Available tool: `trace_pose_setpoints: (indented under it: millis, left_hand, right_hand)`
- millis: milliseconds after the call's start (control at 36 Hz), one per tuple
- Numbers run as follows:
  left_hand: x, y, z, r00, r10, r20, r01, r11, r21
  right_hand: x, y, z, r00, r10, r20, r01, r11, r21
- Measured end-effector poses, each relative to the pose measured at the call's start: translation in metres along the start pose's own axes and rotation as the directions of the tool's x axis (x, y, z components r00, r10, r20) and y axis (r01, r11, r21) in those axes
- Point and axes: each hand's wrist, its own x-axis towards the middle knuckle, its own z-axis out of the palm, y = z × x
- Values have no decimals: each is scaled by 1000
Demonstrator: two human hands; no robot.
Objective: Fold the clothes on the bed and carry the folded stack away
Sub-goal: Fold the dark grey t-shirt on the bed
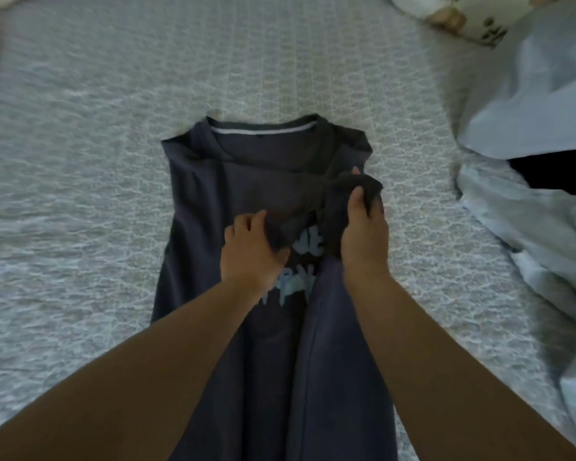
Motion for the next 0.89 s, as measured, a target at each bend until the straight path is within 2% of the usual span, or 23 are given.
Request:
trace_pose_setpoints:
  millis: [56,83,139,194,222,250,278,333,361,389,472,500,528,583,611,639,667,722,750,806,833,861,889]
  left_hand:
    - [9,-4,6,996,-2,91,-20,971,238]
    - [13,-3,7,995,-19,95,-6,967,255]
    - [23,3,4,997,-70,15,69,995,76]
    - [27,12,0,975,-176,-139,140,961,-236]
    - [25,15,-2,959,-191,-208,113,935,-337]
    - [23,19,-3,962,-125,-241,46,950,-310]
    - [20,22,-1,980,-6,-197,-35,978,-206]
    - [13,26,9,981,166,98,-167,986,6]
    - [11,27,12,959,154,236,-167,985,36]
    - [12,27,10,950,109,292,-115,993,4]
    - [30,20,-1,986,-101,132,130,965,-229]
    - [39,16,-6,969,-211,126,243,895,-373]
    - [46,11,-13,936,-313,161,349,769,-536]
    - [54,6,-28,874,-363,323,464,421,-779]
    - [56,3,-31,865,-362,348,474,358,-805]
    - [60,0,-32,883,-336,326,447,399,-801]
    - [61,-1,-31,922,-287,260,378,523,-764]
    - [59,0,-24,990,-99,102,140,802,-581]
    - [56,4,-23,998,27,60,4,884,-468]
    - [50,17,-14,969,243,39,-225,938,-265]
    - [47,23,-9,944,327,54,-315,937,-152]
    - [44,27,-5,917,389,84,-388,921,-30]
    - [42,30,0,896,427,120,-438,895,83]
  right_hand:
    - [5,5,-5,996,80,-29,-76,991,111]
    - [7,6,-8,993,116,-34,-109,980,166]
    - [11,6,-15,988,150,-20,-141,959,245]
    - [13,4,-20,989,149,-3,-143,953,269]
    - [13,2,-20,991,137,6,-133,954,267]
    - [12,0,-18,993,118,16,-118,958,262]
    - [11,-1,-15,996,87,23,-90,968,235]
    - [7,-4,-5,997,-19,73,9,991,136]
    - [4,-5,1,989,-74,125,63,994,94]
    - [1,-5,7,976,-99,194,88,994,61]
    - [-7,7,21,898,-63,435,126,985,-117]
    - [-9,13,24,866,-23,500,142,969,-202]
    - [-9,19,26,842,30,539,134,956,-262]
    - [-9,27,25,805,145,575,94,926,-366]
    - [-9,30,23,781,206,590,79,904,-420]
    - [-10,32,20,757,251,603,72,886,-459]
    - [-12,34,17,742,258,619,85,880,-468]
    - [-18,33,13,767,157,622,199,864,-462]
    - [-21,32,10,798,76,598,285,827,-486]
    - [-24,30,3,870,-67,488,392,696,-602]
    - [-23,31,-1,909,-120,398,376,646,-664]
    - [-20,33,-5,945,-159,286,319,643,-696]
    - [-16,34,-9,971,-180,156,237,686,-688]
